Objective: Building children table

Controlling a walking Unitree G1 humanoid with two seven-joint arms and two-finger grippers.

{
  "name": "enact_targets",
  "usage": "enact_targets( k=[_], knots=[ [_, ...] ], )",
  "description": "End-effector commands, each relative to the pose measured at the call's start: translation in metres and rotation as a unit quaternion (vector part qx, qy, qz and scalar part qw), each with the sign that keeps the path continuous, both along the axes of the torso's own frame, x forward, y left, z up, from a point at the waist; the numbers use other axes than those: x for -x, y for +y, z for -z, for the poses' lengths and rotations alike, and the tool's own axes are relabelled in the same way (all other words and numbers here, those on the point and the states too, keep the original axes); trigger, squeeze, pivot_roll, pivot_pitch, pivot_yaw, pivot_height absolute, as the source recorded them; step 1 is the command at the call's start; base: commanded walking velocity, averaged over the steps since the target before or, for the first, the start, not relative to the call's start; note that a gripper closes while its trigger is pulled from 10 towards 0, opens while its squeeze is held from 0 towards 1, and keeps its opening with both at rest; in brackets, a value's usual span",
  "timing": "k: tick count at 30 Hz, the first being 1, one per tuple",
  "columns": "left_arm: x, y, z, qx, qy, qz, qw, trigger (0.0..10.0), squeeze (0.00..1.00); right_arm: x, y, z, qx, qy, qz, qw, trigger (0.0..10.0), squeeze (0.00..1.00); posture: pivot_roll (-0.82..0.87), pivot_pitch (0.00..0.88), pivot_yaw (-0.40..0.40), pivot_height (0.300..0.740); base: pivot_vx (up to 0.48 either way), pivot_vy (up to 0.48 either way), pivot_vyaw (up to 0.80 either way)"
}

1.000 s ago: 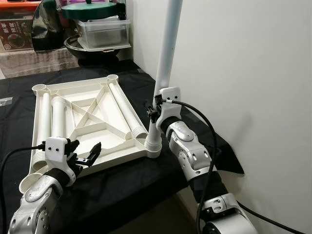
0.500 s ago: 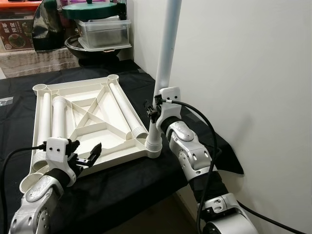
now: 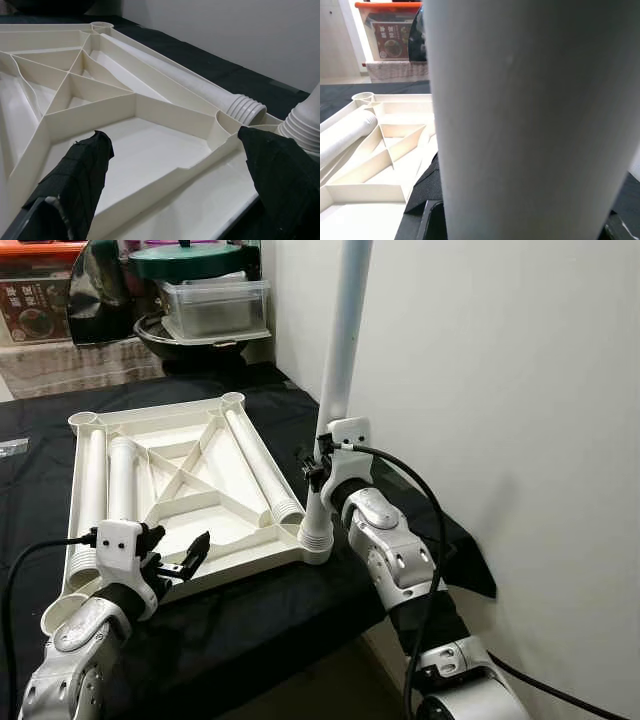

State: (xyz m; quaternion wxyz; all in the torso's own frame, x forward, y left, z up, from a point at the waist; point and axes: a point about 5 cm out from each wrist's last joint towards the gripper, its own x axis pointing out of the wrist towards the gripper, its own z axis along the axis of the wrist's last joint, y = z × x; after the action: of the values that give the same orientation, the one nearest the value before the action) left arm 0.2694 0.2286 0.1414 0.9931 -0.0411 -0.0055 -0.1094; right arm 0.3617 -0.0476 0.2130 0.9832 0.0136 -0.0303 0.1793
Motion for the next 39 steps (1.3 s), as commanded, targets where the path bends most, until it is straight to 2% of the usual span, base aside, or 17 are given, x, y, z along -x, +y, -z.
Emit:
enact_targets(
  k=[1, 4, 5, 6, 7, 8, 9, 26, 31, 33, 39],
  knots=[
    [-0.001, -0.001, 0.005, 0.001, 0.007, 0.003, 1.000, 10.0, 0.00, -0.001, -0.004, 0.007, 0.010, 0.019, 0.007, 1.000, 10.0, 0.12, 0.04, 0.000, -0.071, 0.740, 0.000, 0.000, 0.00],
    [-0.001, -0.001, 0.005, 0.001, 0.007, 0.004, 1.000, 10.0, 0.00, -0.001, -0.004, 0.006, 0.009, 0.017, 0.006, 1.000, 10.0, 0.14, 0.04, 0.000, -0.071, 0.740, 0.000, 0.000, 0.00],
    [-0.001, -0.001, 0.005, 0.001, 0.007, 0.004, 1.000, 10.0, 0.00, -0.001, -0.004, 0.006, 0.007, 0.015, 0.006, 1.000, 10.0, 0.35, 0.04, 0.000, -0.070, 0.740, 0.000, 0.000, 0.00],
    [-0.001, -0.001, 0.006, 0.001, 0.007, 0.004, 1.000, 10.0, 0.00, -0.001, -0.004, 0.005, 0.006, 0.014, 0.006, 1.000, 10.0, 0.48, 0.04, 0.000, -0.070, 0.740, 0.000, 0.000, 0.00],
    [-0.001, -0.001, 0.006, 0.001, 0.007, 0.004, 1.000, 10.0, 0.00, -0.001, -0.004, 0.005, 0.006, 0.013, 0.006, 1.000, 10.0, 0.48, 0.04, 0.000, -0.070, 0.740, 0.000, 0.000, 0.00],
    [-0.001, -0.001, 0.006, 0.001, 0.007, 0.004, 1.000, 10.0, 0.00, -0.001, -0.004, 0.004, 0.005, 0.011, 0.007, 1.000, 10.0, 0.87, 0.04, 0.000, -0.069, 0.740, 0.000, 0.000, 0.00],
    [-0.001, -0.001, 0.006, 0.001, 0.007, 0.004, 1.000, 10.0, 0.00, -0.001, -0.005, 0.003, 0.004, 0.009, 0.008, 1.000, 10.0, 1.00, 0.04, 0.000, -0.068, 0.740, 0.000, 0.000, 0.00],
    [-0.003, -0.002, 0.006, 0.000, 0.008, 0.008, 1.000, 10.0, 0.00, 0.002, -0.008, -0.013, -0.014, -0.022, 0.008, 1.000, 10.0, 1.00, 0.04, 0.000, -0.061, 0.740, 0.000, 0.000, 0.00],
    [-0.004, -0.001, 0.006, 0.001, 0.007, 0.009, 1.000, 10.0, 0.00, 0.001, -0.017, -0.031, -0.011, -0.050, -0.017, 0.999, 10.0, 1.00, 0.03, 0.000, -0.060, 0.740, 0.000, 0.000, 0.00],
    [-0.004, -0.001, 0.006, 0.002, 0.008, 0.010, 1.000, 10.0, 0.00, -0.002, -0.025, -0.034, -0.008, -0.049, -0.022, 0.999, 10.0, 1.00, 0.03, 0.000, -0.060, 0.740, 0.000, 0.000, 0.00],
    [-0.004, -0.002, 0.007, 0.003, 0.009, 0.012, 1.000, 10.0, 0.00, -0.005, -0.031, -0.036, -0.002, -0.046, -0.032, 0.998, 10.0, 1.00, 0.03, 0.000, -0.060, 0.740, 0.000, 0.000, 0.00]
  ],
)
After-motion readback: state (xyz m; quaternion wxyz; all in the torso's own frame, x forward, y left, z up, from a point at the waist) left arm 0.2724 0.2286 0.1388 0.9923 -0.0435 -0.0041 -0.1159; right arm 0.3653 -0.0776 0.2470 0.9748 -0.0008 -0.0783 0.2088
